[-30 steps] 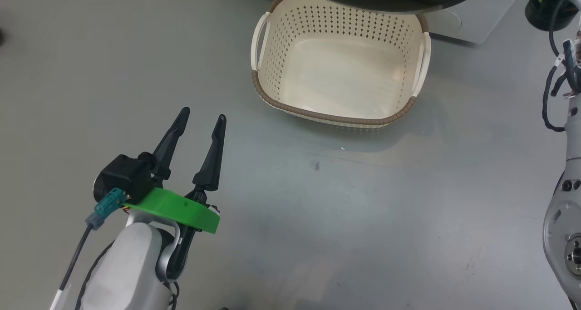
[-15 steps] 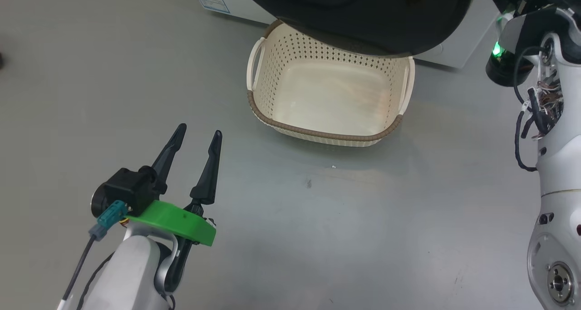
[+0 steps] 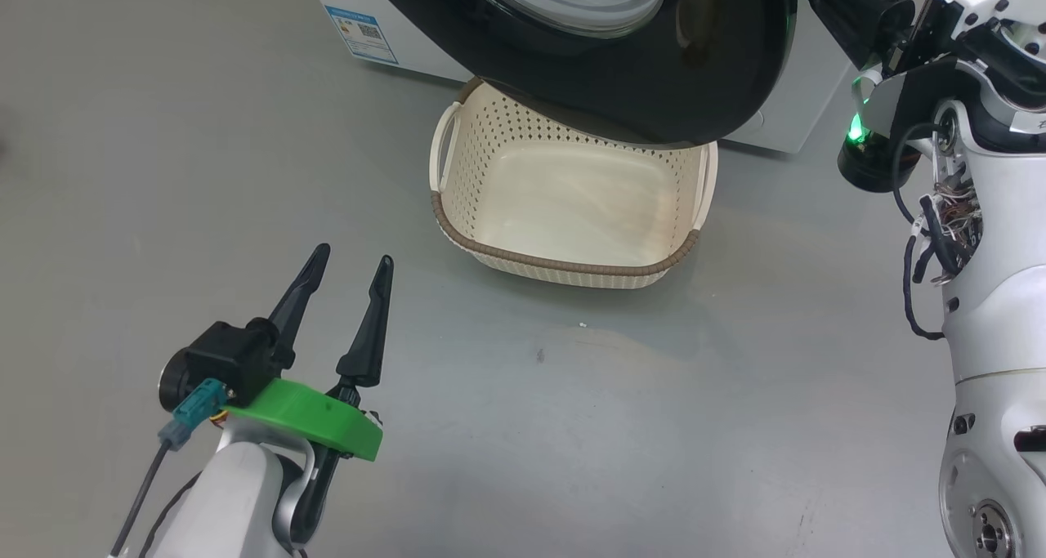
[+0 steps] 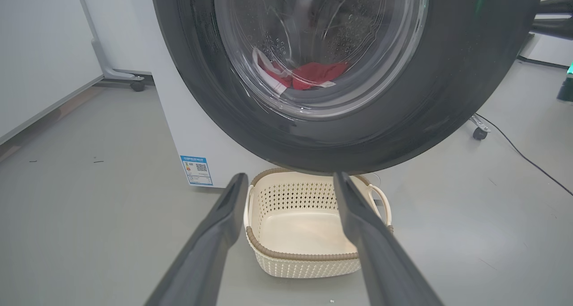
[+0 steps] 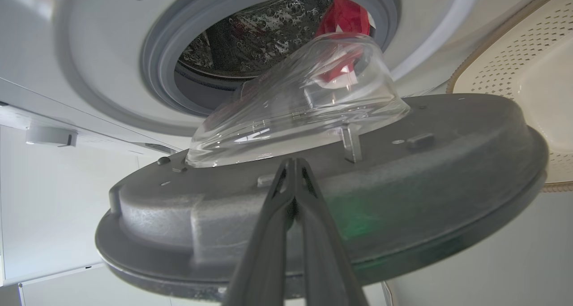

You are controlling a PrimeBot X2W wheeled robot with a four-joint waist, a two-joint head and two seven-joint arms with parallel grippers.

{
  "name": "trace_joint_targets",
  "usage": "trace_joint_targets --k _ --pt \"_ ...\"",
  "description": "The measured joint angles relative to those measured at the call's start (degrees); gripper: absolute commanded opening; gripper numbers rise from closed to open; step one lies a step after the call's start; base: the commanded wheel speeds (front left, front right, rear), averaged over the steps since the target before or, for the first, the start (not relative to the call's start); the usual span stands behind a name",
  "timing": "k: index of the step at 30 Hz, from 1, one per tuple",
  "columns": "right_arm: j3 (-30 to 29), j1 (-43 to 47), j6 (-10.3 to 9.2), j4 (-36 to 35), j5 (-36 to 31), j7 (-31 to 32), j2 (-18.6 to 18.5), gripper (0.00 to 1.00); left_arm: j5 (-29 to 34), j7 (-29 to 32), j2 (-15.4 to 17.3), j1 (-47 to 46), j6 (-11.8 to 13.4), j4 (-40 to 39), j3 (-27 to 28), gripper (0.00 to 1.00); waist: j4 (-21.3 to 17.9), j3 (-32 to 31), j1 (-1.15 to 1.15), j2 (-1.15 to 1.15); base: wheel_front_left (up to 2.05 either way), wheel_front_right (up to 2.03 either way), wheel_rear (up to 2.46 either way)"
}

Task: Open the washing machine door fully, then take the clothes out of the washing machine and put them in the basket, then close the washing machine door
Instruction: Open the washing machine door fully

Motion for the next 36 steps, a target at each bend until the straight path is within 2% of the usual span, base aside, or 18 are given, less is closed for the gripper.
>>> trace_joint_targets --k 23,28,31,32,36 --pt "5.2 4.3 0.04 -2.6 3.4 -0.3 0.3 0.00 0.7 0.0 0.0 1.0 0.0 -0.4 0.2 1.00 -0.5 -1.2 0.00 0.00 0.00 0.00 0.00" --pt "7.8 5.0 4.19 -4.7 -4.2 -4.8 -1.1 0.00 0.8 0.0 0.0 2.1 0.0 -0.2 0.4 1.00 -0.8 -2.4 0.00 0.00 0.00 0.00 0.00" --pt "12.0 6.4 7.11 -5.6 -11.4 -7.4 -4.2 0.00 1.0 0.0 0.0 2.5 0.0 -0.1 1.1 1.00 -1.0 -3.2 0.00 0.00 0.00 0.00 0.00" --pt "14.6 7.3 8.88 -6.0 -16.3 -9.4 -6.0 0.00 1.3 0.0 0.1 3.0 0.0 -0.1 2.0 1.00 -1.3 -3.8 0.00 0.00 0.00 0.00 0.00" --pt "17.5 8.4 11.48 -7.1 -22.0 -13.9 -6.4 0.00 1.3 0.0 0.4 4.5 0.0 0.1 2.9 1.00 -2.3 -4.8 0.00 0.00 0.00 0.00 0.00"
